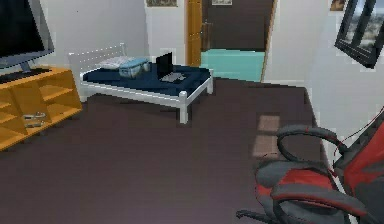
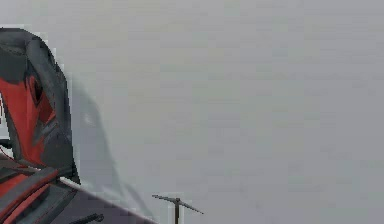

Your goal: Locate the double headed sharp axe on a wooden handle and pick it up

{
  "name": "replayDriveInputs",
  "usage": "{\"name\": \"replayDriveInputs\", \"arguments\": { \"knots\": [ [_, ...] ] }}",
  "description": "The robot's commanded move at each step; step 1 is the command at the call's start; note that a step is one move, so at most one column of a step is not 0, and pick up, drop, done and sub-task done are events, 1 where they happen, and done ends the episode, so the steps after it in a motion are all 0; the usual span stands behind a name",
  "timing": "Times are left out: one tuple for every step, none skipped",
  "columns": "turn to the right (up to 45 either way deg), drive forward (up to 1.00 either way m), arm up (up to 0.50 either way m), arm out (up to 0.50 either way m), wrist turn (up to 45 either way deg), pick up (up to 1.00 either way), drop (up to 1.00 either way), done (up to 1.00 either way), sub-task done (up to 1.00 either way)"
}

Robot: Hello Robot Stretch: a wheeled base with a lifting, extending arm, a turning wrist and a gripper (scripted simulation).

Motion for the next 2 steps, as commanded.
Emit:
{"name": "replayDriveInputs", "arguments": {
  "knots": [
    [0.0, 0.0, 0.0, 0.42, 0.0, 0.0, 0.0, 0.0, 0.0],
    [0.0, 0.0, 0.0, 0.0, 45.0, 0.0, 0.0, 0.0, 0.0]
  ]
}}
